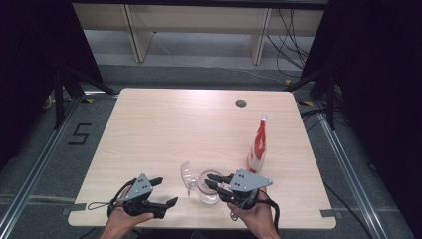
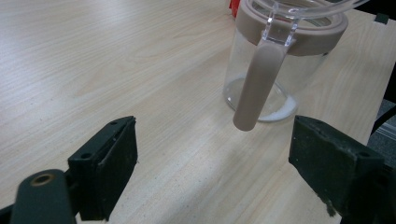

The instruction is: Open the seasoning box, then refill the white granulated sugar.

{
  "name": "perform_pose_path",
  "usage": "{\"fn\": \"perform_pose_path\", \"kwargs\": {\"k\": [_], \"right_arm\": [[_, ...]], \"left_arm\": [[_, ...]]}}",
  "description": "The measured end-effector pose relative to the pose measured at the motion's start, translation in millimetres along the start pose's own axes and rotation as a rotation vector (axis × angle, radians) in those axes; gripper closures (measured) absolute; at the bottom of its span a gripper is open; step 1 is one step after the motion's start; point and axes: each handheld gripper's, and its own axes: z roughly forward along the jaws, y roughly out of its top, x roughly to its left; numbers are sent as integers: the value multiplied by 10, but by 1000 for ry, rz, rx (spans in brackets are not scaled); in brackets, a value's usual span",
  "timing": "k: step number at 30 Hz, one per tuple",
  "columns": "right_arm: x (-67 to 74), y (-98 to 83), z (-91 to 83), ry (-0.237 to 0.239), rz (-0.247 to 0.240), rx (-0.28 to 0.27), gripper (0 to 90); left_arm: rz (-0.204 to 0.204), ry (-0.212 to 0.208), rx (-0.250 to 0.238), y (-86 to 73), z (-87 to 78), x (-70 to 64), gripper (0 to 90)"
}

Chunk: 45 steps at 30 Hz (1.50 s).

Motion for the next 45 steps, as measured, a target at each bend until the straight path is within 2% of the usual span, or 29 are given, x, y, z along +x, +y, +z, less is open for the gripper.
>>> {"fn": "perform_pose_path", "kwargs": {"k": [1, 3, 4, 5, 6, 7, 8, 9, 10, 16, 17, 18, 22, 23, 27, 31, 32, 33, 36, 37, 39, 40, 42, 43, 45], "right_arm": [[-13, -22, -16, -15, 6, 0, 779], [-43, -59, -42, -10, 18, 8, 768], [-53, -78, -47, -16, 23, 3, 765], [-62, -93, -64, -28, 26, 7, 762], [-65, -109, -70, -25, 35, 4, 757], [-81, -122, -80, -35, 19, 1, 751], [-79, -138, -88, -29, 39, 3, 748], [-95, -148, -100, -36, 20, 5, 741], [-88, -165, -99, -36, 40, 2, 736], [-138, -245, -164, -53, 58, 15, 668], [-148, -261, -178, -43, 54, 18, 656], [-148, -275, -196, -54, 67, 22, 644], [-169, -328, -241, -67, 70, 18, 617], [-168, -341, -246, -76, 72, 14, 608], [-160, -382, -296, -88, 88, 28, 583], [-156, -417, -348, -103, 101, 21, 561], [-159, -426, -362, -89, 108, 21, 560], [-164, -433, -388, -105, 101, 21, 559], [-167, -468, -432, -111, 108, 28, 554], [-174, -484, -433, -110, 105, 15, 552], [-172, -504, -470, -125, 109, 28, 548], [-163, -515, -475, -121, 124, 26, 546], [-163, -530, -495, -122, 120, 22, 541], [-152, -533, -516, -124, 133, 37, 541], [-153, -550, -546, -148, 123, 38, 540]], "left_arm": [[-12, 1, -5, -3, 4, -4, 151], [-9, 3, -5, -2, 3, 6, 151], [-44, 4, -13, -10, 12, -8, 151], [-36, 6, -4, -8, 4, 3, 151], [-49, 10, -13, -9, 9, -1, 151], [-41, 11, -5, -9, 4, 11, 151], [-42, 12, -7, -8, 4, 14, 151], [-40, 12, -7, -7, 3, 16, 151], [-43, 13, -7, -6, 3, 15, 151], [-41, 13, -10, 1, 8, 24, 151], [-50, 13, -10, -2, 13, 20, 151], [-26, 15, -3, 3, 8, 32, 151], [-26, 11, -1, 1, 11, 32, 151], [-49, 13, -11, -2, 19, 16, 151], [-57, 7, -17, -7, 21, 3, 151], [-31, 7, -2, -5, 11, 1, 151], [-31, 7, -2, -5, 12, 0, 151], [-38, 7, -1, -7, 13, -5, 151], [-18, 9, 5, -1, 10, 1, 151], [-10, 9, 5, 2, 10, 4, 152], [-25, -1, -11, -1, 20, -12, 152], [-9, 0, -1, 3, 8, -7, 152], [-7, -2, -2, 8, 8, -7, 152], [-6, -2, -1, 11, 10, -5, 152], [-13, -1, -3, 12, 23, 0, 152]]}}
